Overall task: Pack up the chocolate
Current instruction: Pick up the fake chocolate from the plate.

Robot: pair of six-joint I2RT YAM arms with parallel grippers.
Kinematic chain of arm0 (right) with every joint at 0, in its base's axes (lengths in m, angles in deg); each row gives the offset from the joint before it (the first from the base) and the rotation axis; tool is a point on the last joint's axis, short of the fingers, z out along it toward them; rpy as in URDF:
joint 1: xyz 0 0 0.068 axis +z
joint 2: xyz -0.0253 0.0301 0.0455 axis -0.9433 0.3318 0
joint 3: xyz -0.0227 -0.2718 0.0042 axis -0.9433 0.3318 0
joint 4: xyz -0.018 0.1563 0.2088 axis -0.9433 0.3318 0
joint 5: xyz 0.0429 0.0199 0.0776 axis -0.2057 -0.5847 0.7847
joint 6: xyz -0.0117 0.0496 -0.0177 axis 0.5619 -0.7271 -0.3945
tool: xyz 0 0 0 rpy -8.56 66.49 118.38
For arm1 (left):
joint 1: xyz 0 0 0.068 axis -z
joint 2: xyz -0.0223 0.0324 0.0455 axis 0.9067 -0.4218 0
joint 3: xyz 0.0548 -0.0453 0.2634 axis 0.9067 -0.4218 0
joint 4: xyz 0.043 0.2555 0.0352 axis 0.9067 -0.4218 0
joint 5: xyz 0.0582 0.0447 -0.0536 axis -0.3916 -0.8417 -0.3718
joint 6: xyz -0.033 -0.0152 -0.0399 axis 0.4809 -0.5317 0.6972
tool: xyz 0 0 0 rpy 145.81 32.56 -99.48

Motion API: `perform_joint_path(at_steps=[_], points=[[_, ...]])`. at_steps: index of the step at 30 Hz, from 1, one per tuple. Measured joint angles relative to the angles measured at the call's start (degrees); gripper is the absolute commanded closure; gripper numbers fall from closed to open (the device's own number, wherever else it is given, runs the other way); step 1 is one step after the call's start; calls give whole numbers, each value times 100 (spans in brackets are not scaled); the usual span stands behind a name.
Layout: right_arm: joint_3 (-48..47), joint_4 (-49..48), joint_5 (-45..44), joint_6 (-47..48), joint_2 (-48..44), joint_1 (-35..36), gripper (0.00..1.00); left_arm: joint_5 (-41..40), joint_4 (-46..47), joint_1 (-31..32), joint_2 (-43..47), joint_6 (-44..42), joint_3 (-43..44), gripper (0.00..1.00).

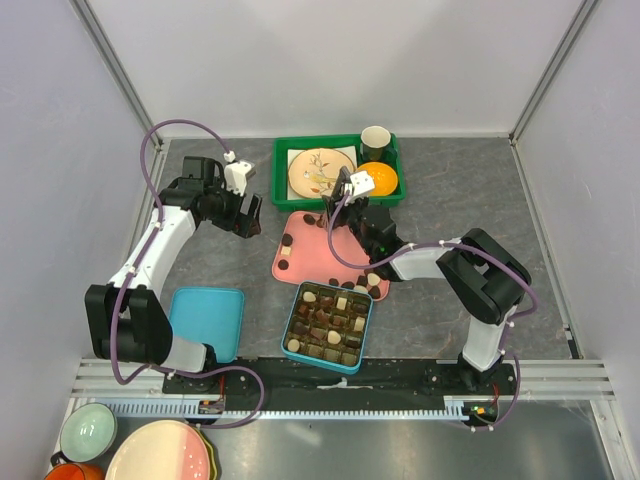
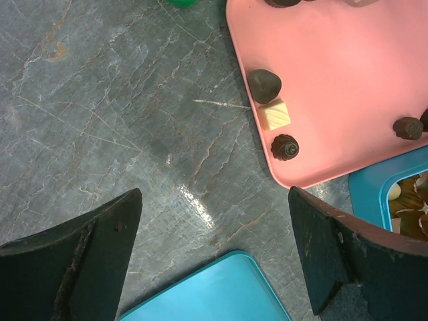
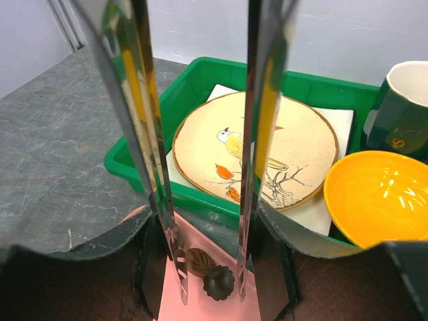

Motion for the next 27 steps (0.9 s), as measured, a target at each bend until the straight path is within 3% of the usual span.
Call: perform_joint_path(at_steps=[14, 27], points=[[15, -11, 146, -203, 227, 0, 49, -2, 0, -22, 7, -7, -13, 2], [24, 13, 251, -136, 197, -50, 58, -2, 0, -22, 118, -9, -35, 2]])
